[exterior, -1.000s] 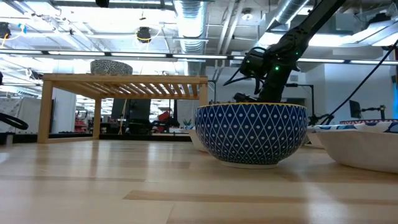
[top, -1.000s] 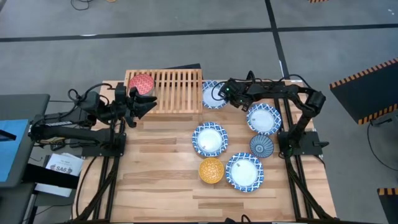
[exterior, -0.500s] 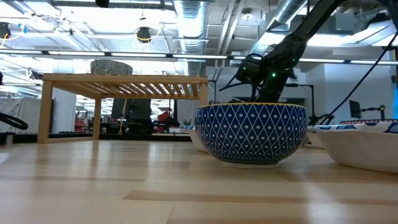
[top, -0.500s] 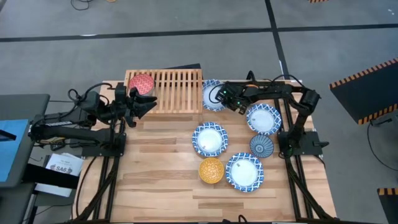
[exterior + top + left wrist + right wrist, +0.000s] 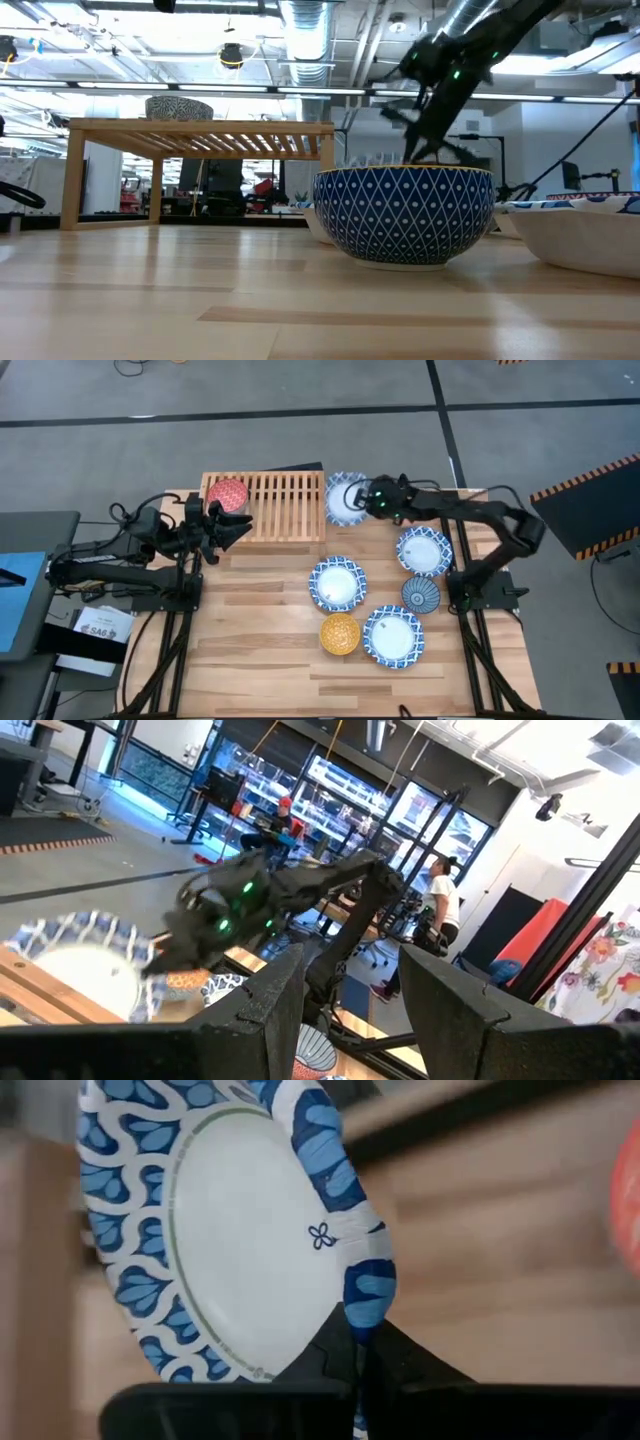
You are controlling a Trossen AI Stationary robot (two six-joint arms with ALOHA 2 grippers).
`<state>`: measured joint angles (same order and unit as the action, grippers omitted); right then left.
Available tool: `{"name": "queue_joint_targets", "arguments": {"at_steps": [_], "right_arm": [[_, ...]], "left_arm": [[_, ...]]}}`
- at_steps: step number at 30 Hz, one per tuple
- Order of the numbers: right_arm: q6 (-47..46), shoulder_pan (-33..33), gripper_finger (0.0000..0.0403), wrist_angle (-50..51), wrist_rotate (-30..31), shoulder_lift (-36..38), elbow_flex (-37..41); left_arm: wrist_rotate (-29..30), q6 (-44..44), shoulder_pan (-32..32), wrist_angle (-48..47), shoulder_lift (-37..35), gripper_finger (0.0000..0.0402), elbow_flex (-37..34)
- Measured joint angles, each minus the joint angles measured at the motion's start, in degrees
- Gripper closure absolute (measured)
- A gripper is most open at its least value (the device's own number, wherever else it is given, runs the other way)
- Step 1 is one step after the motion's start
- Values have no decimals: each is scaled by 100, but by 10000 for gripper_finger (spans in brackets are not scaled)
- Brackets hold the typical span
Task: Place and stack bowls onto a shelf
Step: Put the large white bowl on the shelf
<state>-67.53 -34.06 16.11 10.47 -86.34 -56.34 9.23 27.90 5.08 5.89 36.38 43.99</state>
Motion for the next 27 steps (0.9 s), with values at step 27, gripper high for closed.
{"name": "queue_joint_targets", "arguments": {"at_steps": [27], "right_arm": [[1679,475,382,1034,-1227,718,-2362]], "left_arm": [[22,-2,0,-92,2,253,0]]}}
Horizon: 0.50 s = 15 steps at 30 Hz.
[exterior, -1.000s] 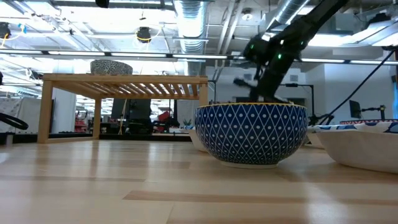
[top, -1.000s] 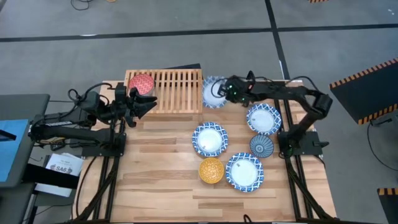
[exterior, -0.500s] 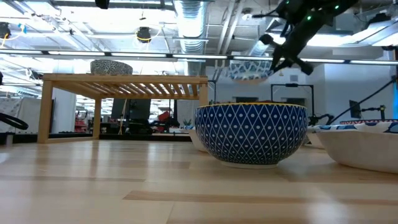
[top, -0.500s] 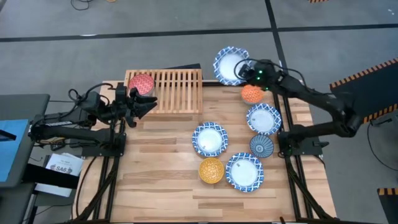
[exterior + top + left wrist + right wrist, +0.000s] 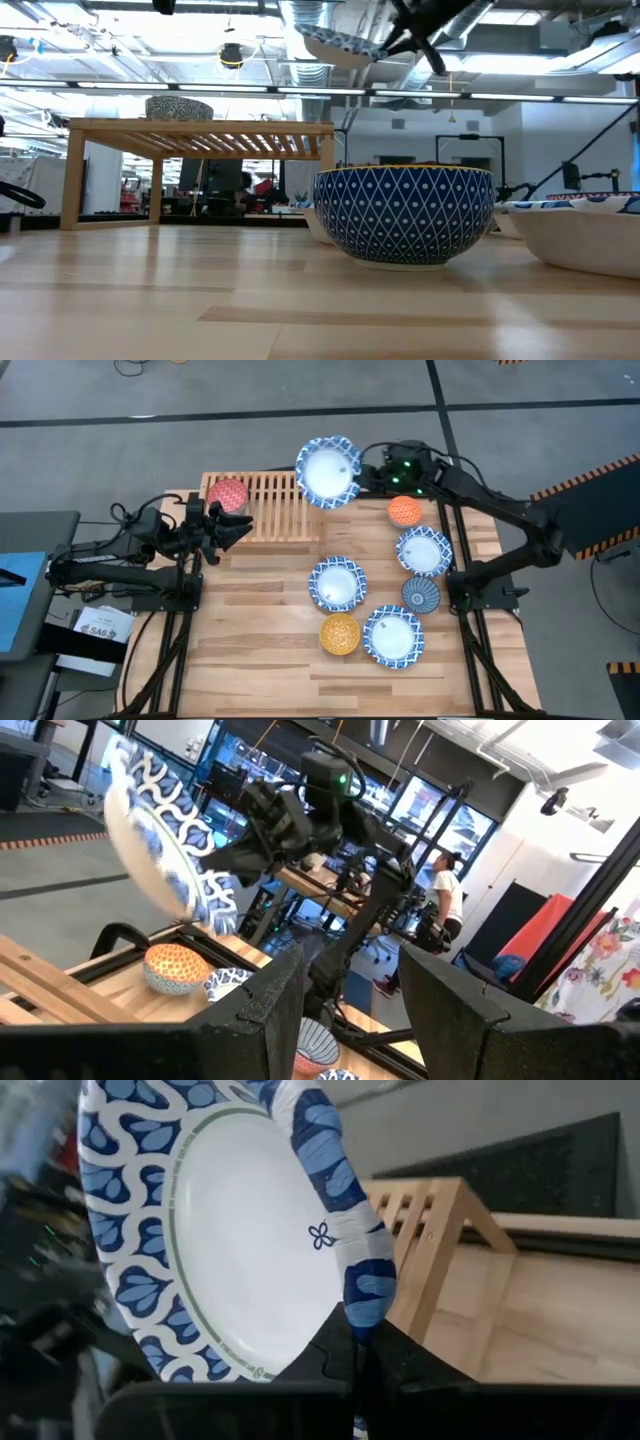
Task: Place and stack bowls onto a shelf
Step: Put the large white bowl on the shelf
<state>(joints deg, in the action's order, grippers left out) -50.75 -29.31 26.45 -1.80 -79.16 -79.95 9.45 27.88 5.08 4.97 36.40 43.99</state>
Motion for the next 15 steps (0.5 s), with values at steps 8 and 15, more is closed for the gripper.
{"name": "queue_joint_targets", "arguments": {"at_steps": [8,15], "right_arm": [[116,354,380,341,-162,-1199,-927],[-317,421,364,19,-416,-2067,-1167]], "left_arm": [[24,-2,0,0,0,253,0],[24,-2,-2,-65,-1,253,0]]}}
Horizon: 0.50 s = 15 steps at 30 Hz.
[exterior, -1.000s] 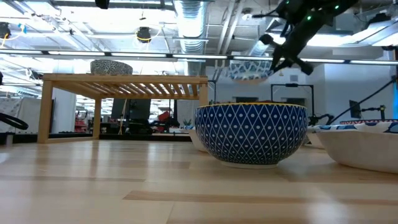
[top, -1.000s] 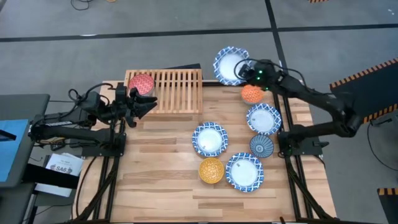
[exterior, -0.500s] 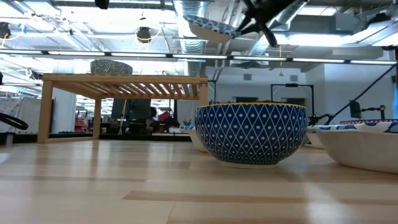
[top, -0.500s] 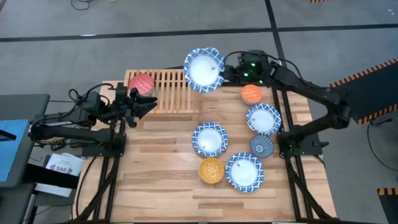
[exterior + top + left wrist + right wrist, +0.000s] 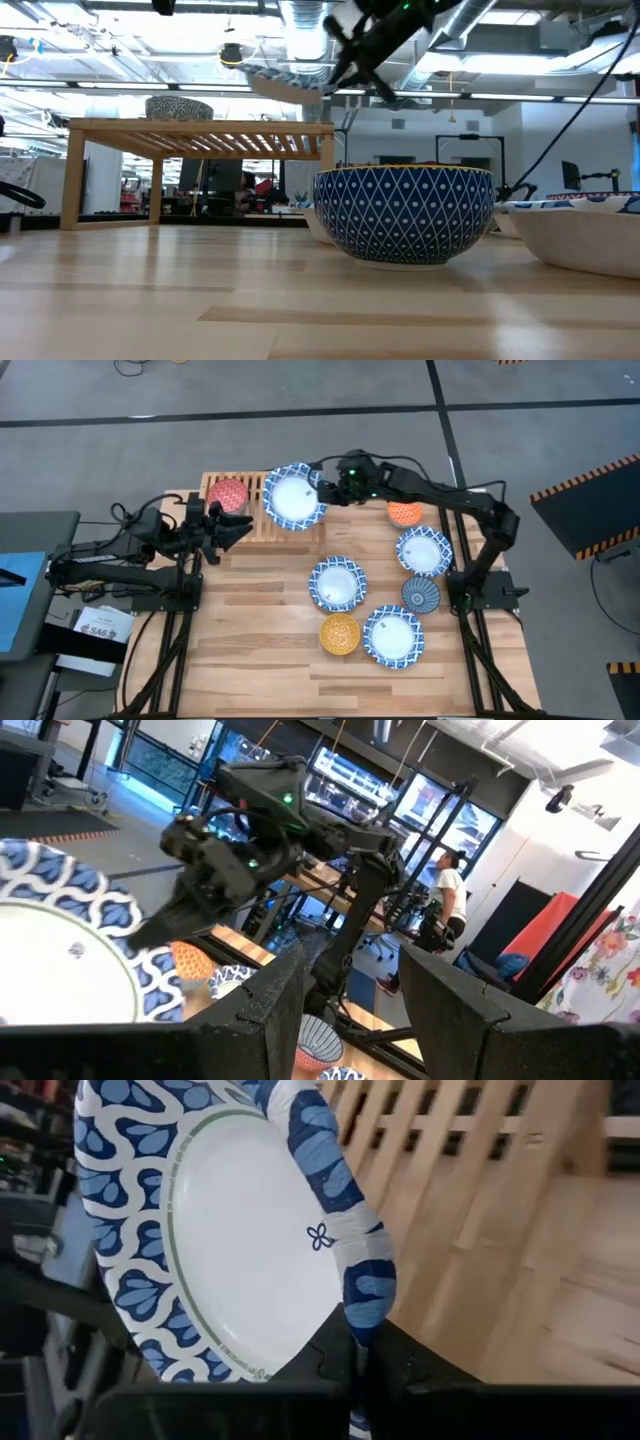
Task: Place and stack bowls onto a shelf
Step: Put the large white bowl on the shelf
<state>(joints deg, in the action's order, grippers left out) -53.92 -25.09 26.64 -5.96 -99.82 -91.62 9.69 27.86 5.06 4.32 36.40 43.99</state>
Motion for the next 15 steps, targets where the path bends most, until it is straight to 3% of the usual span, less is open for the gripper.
{"name": "queue_joint_targets", "arguments": {"at_steps": [15], "right_arm": [[-524,-7,345,-715,-176,-646,-34]], "left_arm": [[-2,50,1,-237,0,253,0]]}}
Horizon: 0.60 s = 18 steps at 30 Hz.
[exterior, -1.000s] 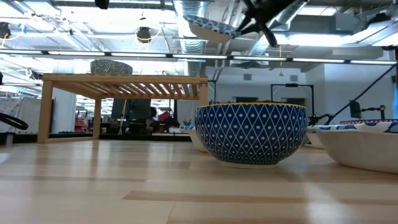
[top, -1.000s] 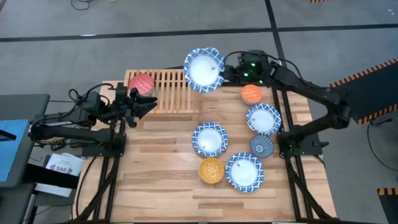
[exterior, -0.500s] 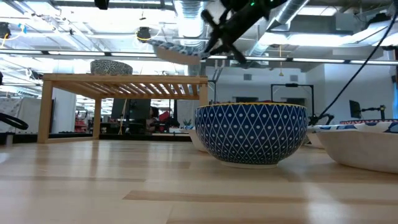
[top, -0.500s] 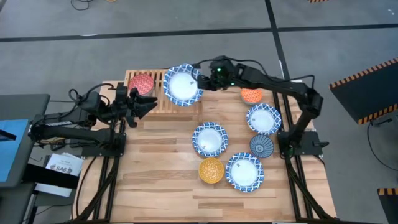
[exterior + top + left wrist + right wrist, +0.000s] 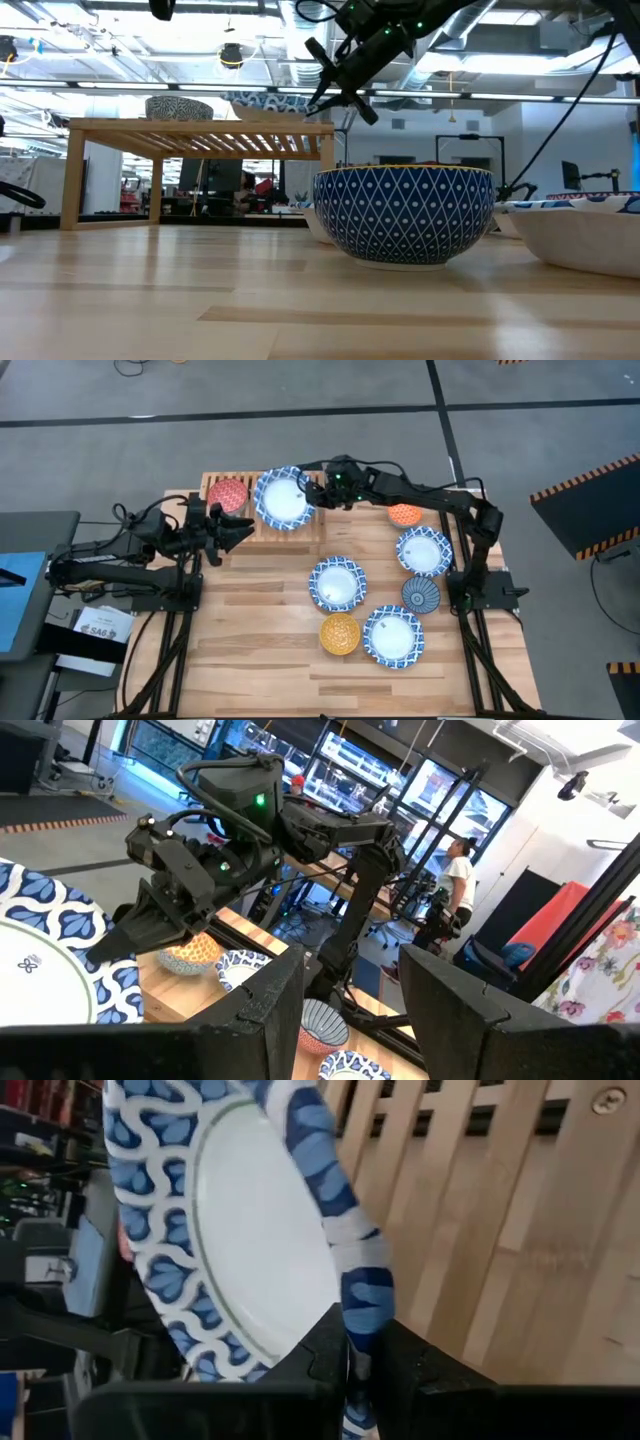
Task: Place and stack bowls onto a shelf
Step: Put the large white bowl on the shelf
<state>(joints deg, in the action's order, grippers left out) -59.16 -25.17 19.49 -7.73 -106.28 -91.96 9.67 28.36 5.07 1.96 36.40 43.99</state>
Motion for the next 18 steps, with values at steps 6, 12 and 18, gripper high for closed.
{"name": "queue_joint_targets", "arguments": {"at_steps": [6,12,18], "right_arm": [[2,-44,343,-95,0,15,0],[9,-48,322,-171,-31,15,0],[88,-44,259,-169,-146,16,0]], "left_arm": [[0,-28,0,2,-1,253,0],[0,-63,1,4,-1,253,0],[-1,-66,-1,4,-1,253,0]]}}
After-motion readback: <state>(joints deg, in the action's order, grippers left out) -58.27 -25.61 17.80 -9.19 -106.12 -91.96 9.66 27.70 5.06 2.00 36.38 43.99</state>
